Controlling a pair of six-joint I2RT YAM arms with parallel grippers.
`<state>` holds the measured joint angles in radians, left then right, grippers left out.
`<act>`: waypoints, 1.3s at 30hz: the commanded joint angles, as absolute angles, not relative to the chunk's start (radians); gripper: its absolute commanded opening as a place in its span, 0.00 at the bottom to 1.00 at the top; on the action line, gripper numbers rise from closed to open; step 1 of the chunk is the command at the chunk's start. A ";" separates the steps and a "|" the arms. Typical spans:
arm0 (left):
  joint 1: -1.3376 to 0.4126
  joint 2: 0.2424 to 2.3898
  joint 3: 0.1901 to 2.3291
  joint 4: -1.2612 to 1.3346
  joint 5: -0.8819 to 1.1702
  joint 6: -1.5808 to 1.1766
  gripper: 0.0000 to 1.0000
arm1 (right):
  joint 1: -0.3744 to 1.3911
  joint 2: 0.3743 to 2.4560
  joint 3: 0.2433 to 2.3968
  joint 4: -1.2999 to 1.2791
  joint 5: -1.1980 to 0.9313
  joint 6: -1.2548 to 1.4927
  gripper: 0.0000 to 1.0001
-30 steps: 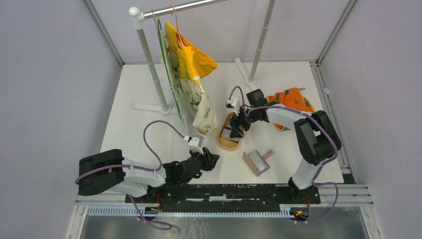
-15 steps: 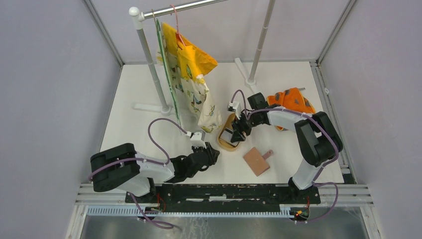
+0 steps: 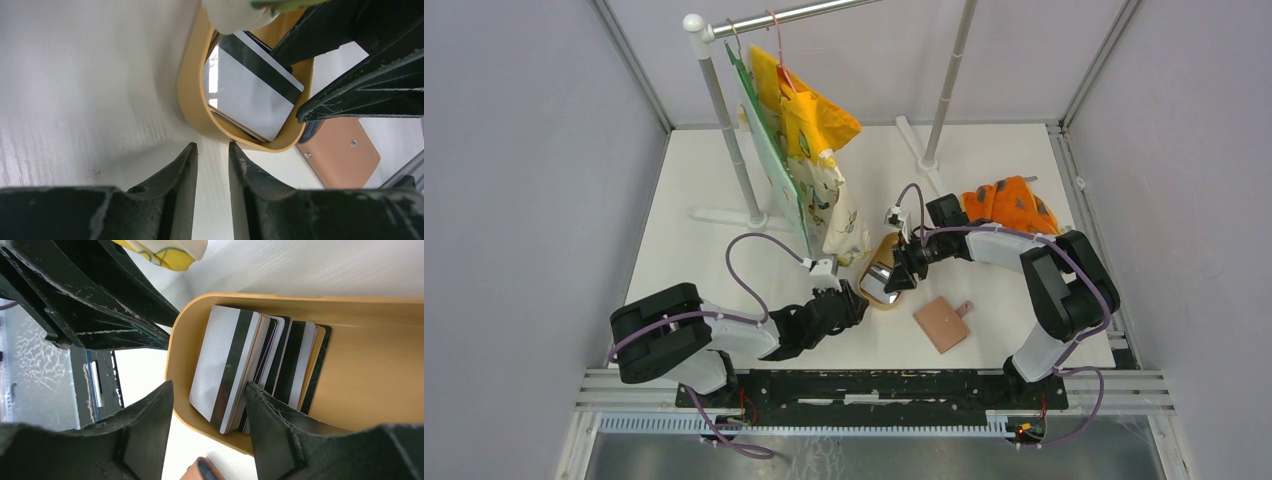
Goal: Put the credit cards into the card holder
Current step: Pick up the credit card from the storage box.
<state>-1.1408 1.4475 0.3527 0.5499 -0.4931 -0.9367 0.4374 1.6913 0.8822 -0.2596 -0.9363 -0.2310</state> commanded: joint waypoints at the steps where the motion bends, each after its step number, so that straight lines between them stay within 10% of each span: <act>1: -1.132 1.458 0.386 0.560 -0.490 -0.962 0.36 | 0.440 1.660 0.863 -0.154 -1.073 -0.136 0.60; 19: -1.112 1.466 0.396 0.562 -0.463 -0.950 0.35 | 0.501 1.608 0.859 -0.157 -0.943 -0.177 0.42; 39: -1.101 1.459 0.397 0.565 -0.450 -0.930 0.35 | 0.592 1.586 0.895 -0.230 -0.775 -0.297 0.47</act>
